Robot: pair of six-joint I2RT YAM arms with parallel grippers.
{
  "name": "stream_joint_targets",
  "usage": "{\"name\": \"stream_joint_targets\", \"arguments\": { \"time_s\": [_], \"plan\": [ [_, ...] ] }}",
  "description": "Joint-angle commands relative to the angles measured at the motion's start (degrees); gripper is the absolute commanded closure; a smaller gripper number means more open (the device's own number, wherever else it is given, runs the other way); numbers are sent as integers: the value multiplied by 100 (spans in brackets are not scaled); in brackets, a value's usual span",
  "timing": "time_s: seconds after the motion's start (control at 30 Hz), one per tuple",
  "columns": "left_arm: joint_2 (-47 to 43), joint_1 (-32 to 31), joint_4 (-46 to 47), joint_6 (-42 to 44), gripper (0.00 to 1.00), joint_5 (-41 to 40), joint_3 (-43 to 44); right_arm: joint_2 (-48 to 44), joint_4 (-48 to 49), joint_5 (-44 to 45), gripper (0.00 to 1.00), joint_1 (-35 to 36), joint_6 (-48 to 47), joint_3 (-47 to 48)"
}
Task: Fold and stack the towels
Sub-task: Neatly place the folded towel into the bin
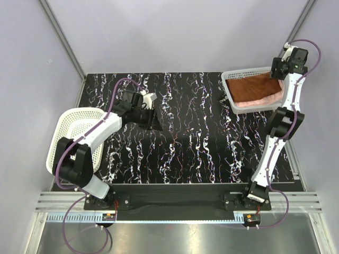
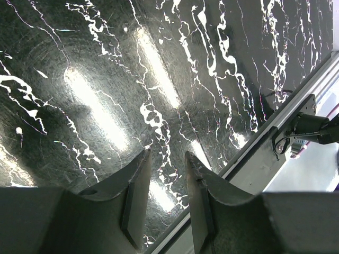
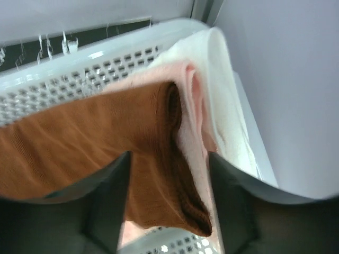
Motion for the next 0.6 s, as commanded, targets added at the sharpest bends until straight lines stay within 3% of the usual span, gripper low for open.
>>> {"name": "stream_joint_targets", "arguments": {
  "time_s": [0.0, 0.07, 0.13, 0.27, 0.47, 0.53, 0.57],
  "plan": [
    [-51, 1, 142, 15, 63, 166, 248, -158, 500, 280, 26, -28, -25, 50],
    [-130, 10, 124, 15, 63, 149, 257, -491, 614, 255, 17, -28, 158, -291],
    [-244, 1, 89, 24, 63, 114, 310, -1009, 877, 158, 0, -28, 326, -704],
    [-385, 1, -34, 120, 63, 35, 520, -1836, 1169, -26, 0, -19, 983, -1803],
    [-946, 18, 54, 138, 59, -282, 960, -2785, 405, -501, 0, 341, 2117, -2182],
    [-1105, 10, 202, 156, 55, -369, 1065, -3198, 81, -886, 0, 629, 2399, -2288],
    [-1202, 10, 229, 217, 41, -387, 1188, -3365, 9, -1115, 0, 762, 2575, -2480]
  ]
}}
